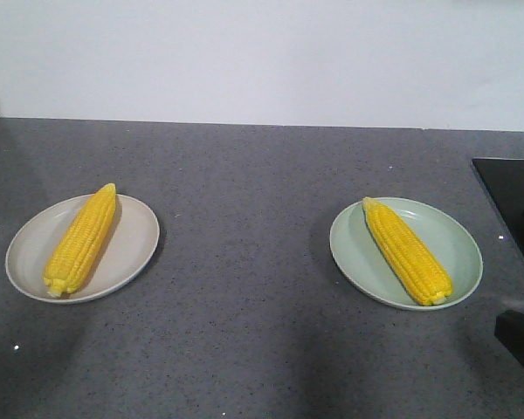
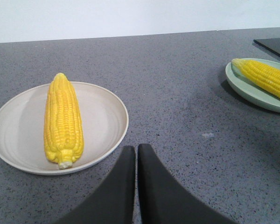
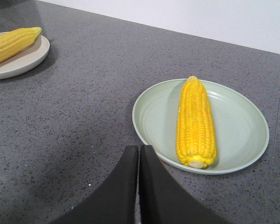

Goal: Distribute corn equally

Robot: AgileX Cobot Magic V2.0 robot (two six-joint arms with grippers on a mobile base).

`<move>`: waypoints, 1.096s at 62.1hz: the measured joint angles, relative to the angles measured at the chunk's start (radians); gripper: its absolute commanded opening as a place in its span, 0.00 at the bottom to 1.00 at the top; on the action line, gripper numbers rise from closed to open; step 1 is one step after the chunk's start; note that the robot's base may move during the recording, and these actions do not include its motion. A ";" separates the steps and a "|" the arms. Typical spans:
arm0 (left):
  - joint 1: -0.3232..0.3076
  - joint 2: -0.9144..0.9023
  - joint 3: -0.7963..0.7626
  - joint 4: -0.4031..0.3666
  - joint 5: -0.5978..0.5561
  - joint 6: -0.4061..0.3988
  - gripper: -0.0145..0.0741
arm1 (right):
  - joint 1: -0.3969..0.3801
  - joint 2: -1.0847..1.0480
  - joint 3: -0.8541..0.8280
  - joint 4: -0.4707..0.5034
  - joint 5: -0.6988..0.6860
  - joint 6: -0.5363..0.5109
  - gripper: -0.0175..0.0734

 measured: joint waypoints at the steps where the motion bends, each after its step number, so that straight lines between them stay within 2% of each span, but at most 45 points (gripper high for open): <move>1: 0.000 0.000 0.000 0.000 0.000 0.000 0.15 | 0.000 0.000 0.000 0.000 0.000 0.000 0.19; 35: 0.000 0.000 0.000 0.001 0.000 0.001 0.16 | 0.000 0.000 0.000 0.001 -0.003 -0.001 0.19; 43: 0.002 -0.009 0.014 0.070 -0.016 0.017 0.16 | 0.000 0.000 0.000 0.001 -0.003 -0.001 0.19; 47: 0.017 -0.028 0.045 0.093 -0.067 0.019 0.16 | 0.000 0.000 0.000 0.001 -0.003 -0.001 0.19; 57: 0.091 -0.127 0.207 0.097 -0.245 0.010 0.16 | 0.000 0.000 0.000 0.003 -0.003 -0.001 0.19; 68: 0.144 -0.282 0.395 0.093 -0.334 0.004 0.16 | 0.000 0.000 0.000 0.003 -0.003 -0.001 0.19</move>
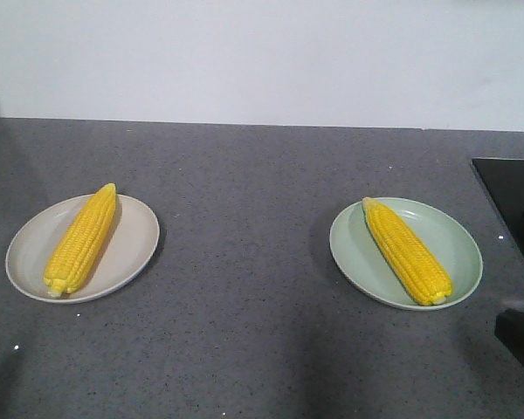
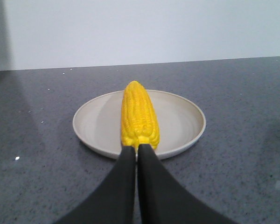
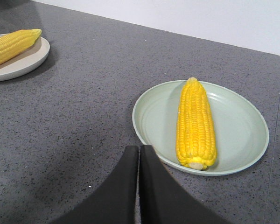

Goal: Distribute corn equally

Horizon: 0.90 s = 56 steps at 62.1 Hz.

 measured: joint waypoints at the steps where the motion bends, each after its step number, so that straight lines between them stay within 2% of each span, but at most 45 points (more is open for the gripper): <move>1: 0.004 -0.020 0.012 0.000 0.004 0.000 0.16 | 0.000 0.000 0.000 0.000 0.000 0.000 0.19; 9: 0.022 -0.120 0.030 0.010 0.044 0.002 0.16 | 0.000 0.000 0.000 0.000 0.000 0.000 0.19; 25: 0.030 -0.137 0.030 0.013 0.024 0.003 0.16 | 0.000 0.000 0.000 0.002 0.000 0.000 0.19; 48: 0.030 -0.137 0.030 0.014 -0.071 0.000 0.16 | 0.000 0.000 0.000 0.003 0.000 0.000 0.19; 56: 0.030 -0.137 0.030 0.080 -0.075 -0.037 0.16 | 0.000 0.000 0.000 0.003 0.000 0.000 0.19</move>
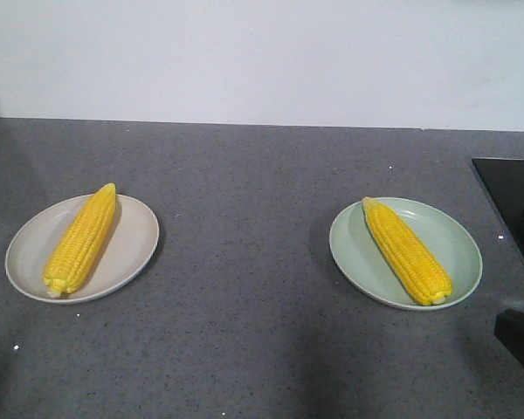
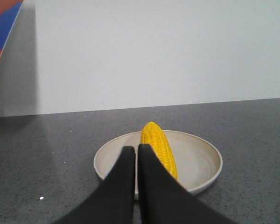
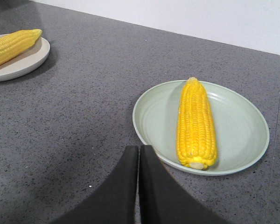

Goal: Distribute corn equally

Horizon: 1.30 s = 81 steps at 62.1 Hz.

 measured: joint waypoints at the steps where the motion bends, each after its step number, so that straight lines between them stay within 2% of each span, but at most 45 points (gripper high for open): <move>1: 0.000 0.000 0.000 0.014 0.000 -0.011 0.16 | 0.000 0.000 0.000 0.000 0.000 0.000 0.19; 10: 0.000 0.000 0.000 0.155 -0.002 -0.155 0.16 | 0.000 0.000 0.000 0.000 0.000 0.000 0.19; 18: 0.000 0.000 0.000 0.189 -0.002 -0.249 0.16 | 0.000 0.000 0.000 0.000 0.000 0.000 0.19; 23: 0.000 0.000 0.000 0.194 -0.002 -0.271 0.16 | 0.000 0.000 0.000 0.000 0.000 0.000 0.19; 70: 0.000 0.000 0.000 0.198 -0.002 -0.280 0.16 | 0.000 0.000 0.000 0.000 0.000 0.000 0.19; 81: 0.000 0.000 0.000 0.198 -0.002 -0.280 0.16 | 0.000 -0.043 0.012 -0.046 -0.014 0.000 0.19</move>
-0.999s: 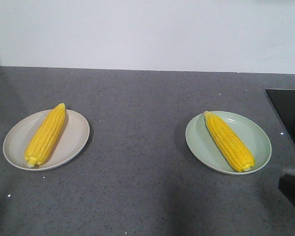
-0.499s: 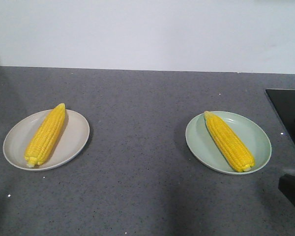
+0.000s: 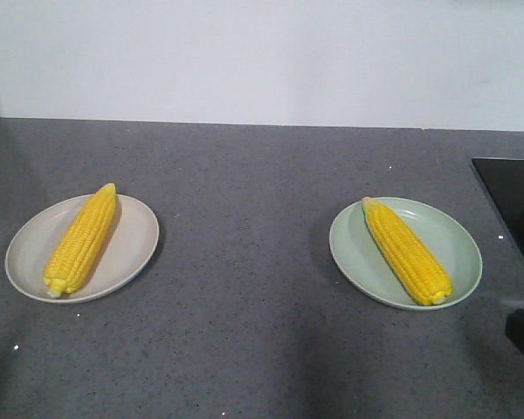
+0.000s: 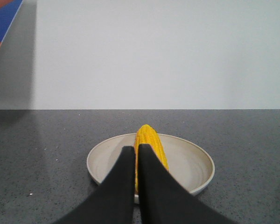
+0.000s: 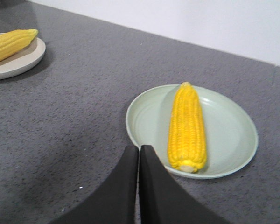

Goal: Distribute corn equally

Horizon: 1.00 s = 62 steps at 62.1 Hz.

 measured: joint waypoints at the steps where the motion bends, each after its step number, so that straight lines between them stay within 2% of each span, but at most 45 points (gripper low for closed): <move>1: 0.000 0.000 0.000 0.000 0.000 0.000 0.16 | 0.000 -0.007 0.010 -0.005 -0.008 0.000 0.19; 9: 0.000 0.000 0.000 0.000 0.000 -0.001 0.16 | 0.000 -0.088 0.124 -0.016 -0.149 0.009 0.19; 18: 0.000 0.000 0.000 0.000 0.000 -0.001 0.16 | 0.000 -0.204 0.293 -0.039 -0.311 0.124 0.19; 25: 0.000 0.000 0.000 0.000 0.000 -0.001 0.16 | 0.000 -0.286 0.384 -0.162 -0.403 0.307 0.19; 31: 0.000 0.000 0.000 0.000 0.000 -0.001 0.16 | 0.000 -0.342 0.419 -0.327 -0.440 0.487 0.19; 39: 0.000 0.000 0.000 0.000 0.000 -0.001 0.16 | 0.000 -0.366 0.421 -0.437 -0.452 0.631 0.19; 56: 0.000 0.000 0.000 0.000 0.000 -0.001 0.16 | -0.003 -0.368 0.420 -0.460 -0.450 0.661 0.19; 62: 0.000 0.000 0.000 0.000 0.000 -0.001 0.16 | -0.049 -0.368 0.420 -0.460 -0.449 0.664 0.19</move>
